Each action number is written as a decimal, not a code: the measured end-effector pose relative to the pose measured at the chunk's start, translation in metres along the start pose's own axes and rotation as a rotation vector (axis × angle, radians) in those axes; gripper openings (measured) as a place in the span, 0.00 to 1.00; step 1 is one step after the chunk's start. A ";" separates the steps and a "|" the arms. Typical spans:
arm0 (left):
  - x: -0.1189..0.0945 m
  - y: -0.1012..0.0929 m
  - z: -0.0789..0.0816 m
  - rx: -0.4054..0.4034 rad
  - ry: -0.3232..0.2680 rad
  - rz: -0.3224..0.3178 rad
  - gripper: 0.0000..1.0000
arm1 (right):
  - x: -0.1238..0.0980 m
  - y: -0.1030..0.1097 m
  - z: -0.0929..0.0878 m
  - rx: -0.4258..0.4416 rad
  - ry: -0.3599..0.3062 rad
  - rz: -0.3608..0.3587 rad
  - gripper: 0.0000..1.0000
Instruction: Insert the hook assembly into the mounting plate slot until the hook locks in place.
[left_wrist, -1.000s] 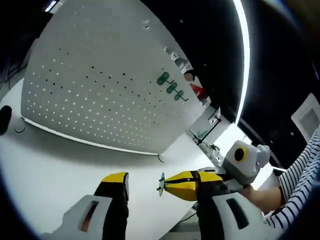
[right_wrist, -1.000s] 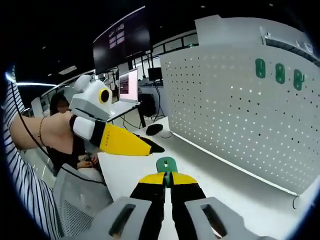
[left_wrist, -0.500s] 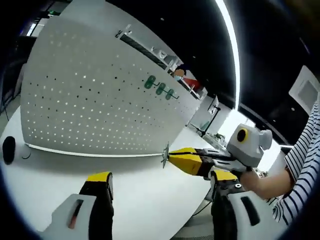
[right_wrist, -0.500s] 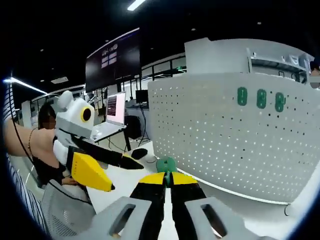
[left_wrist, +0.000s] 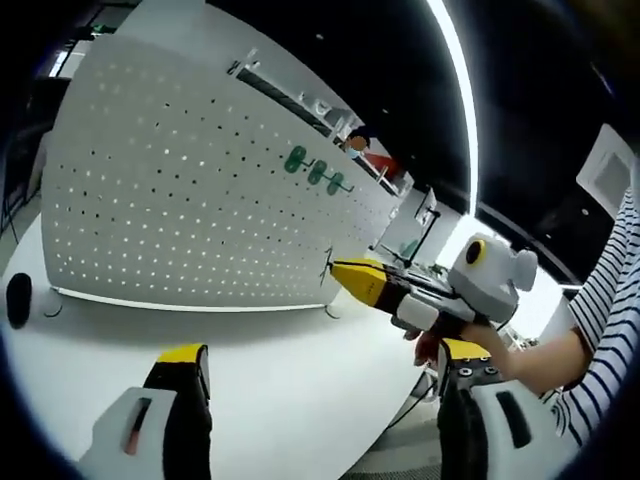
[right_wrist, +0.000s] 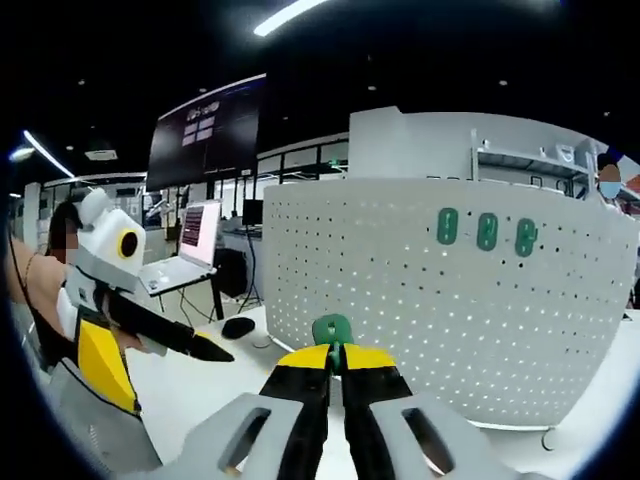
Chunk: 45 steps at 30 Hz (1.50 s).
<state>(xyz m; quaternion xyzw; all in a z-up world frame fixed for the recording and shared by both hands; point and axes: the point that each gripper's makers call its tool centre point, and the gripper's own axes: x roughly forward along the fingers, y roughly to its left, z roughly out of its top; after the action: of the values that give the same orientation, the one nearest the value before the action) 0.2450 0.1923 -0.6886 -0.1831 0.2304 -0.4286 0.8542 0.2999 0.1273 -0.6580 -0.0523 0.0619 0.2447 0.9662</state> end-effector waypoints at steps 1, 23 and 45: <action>0.000 0.001 0.000 0.003 -0.001 0.002 0.97 | 0.001 -0.004 0.002 -0.019 -0.008 -0.010 0.00; -0.002 0.009 -0.014 0.074 0.051 0.020 1.00 | 0.000 -0.094 0.023 -0.022 -0.097 -0.245 0.00; -0.005 0.019 -0.024 0.049 0.061 0.047 1.00 | -0.011 -0.176 0.038 0.057 -0.197 -0.424 0.00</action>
<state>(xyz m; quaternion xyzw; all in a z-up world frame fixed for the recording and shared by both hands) 0.2411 0.2043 -0.7171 -0.1435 0.2501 -0.4193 0.8608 0.3784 -0.0270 -0.6068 -0.0127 -0.0380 0.0384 0.9985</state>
